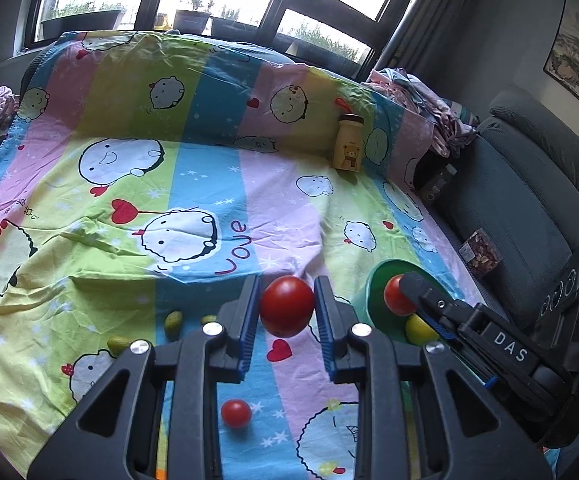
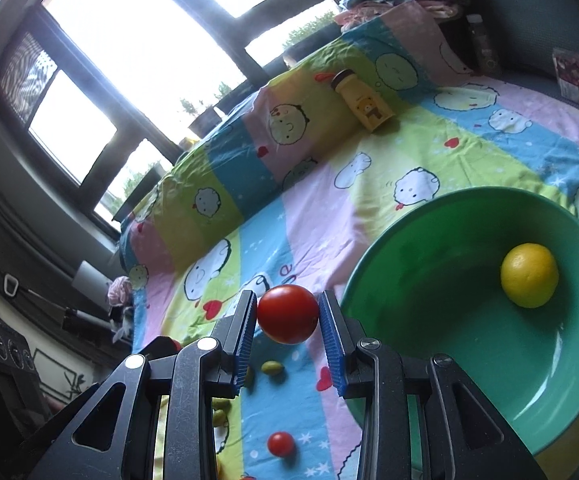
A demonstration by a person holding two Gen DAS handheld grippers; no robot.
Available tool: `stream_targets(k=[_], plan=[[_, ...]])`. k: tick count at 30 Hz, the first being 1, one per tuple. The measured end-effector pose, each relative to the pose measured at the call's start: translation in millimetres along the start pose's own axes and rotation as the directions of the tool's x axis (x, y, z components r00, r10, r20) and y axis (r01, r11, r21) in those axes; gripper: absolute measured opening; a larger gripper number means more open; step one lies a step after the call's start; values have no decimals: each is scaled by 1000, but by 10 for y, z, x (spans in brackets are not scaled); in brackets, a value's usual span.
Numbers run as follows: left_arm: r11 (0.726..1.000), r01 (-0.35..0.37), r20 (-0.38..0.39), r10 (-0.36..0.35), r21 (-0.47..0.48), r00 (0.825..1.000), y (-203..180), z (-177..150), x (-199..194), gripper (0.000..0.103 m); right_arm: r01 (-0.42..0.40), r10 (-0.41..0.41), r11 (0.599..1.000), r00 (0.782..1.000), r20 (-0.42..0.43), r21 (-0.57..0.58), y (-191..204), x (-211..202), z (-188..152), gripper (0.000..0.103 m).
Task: Organize fruits
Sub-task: 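Carry the left tool's tomato toward the green bowl while the right tool carries its tomato, then lower the tomato into the bowl and open the left tool while the right tool releases its tomato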
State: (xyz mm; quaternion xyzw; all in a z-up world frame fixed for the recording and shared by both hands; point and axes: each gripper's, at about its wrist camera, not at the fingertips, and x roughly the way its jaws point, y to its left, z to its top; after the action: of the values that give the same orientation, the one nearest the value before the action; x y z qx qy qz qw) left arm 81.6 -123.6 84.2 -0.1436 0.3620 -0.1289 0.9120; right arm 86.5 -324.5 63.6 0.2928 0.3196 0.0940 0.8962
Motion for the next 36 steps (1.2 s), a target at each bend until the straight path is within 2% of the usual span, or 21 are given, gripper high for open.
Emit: stream_targets(k=[5,14,18,29,36], plan=[[999,2,-14,-2,35,1000,-187,-10,108,27,11,-11,999,1000,19,33,-129,-83,56,34],[998,42,-68,-38,54,997,-428,-46,382,27,88,-92,993,995,44,72,-343,-200,123,34],[996,59,-95,-53,60,994,-524,-75,509,27,146,-151,985,988,44,93,-453,-236,142,34],[992,85,-167,-70,88,983,-745,-176,806,27,221,-223,966,975,3,137,-696,-232,164,34],[991,67,-162,-47,119,986,-828,-208,887,27,252,-252,957,968,-17,145,-781,-211,170,34]])
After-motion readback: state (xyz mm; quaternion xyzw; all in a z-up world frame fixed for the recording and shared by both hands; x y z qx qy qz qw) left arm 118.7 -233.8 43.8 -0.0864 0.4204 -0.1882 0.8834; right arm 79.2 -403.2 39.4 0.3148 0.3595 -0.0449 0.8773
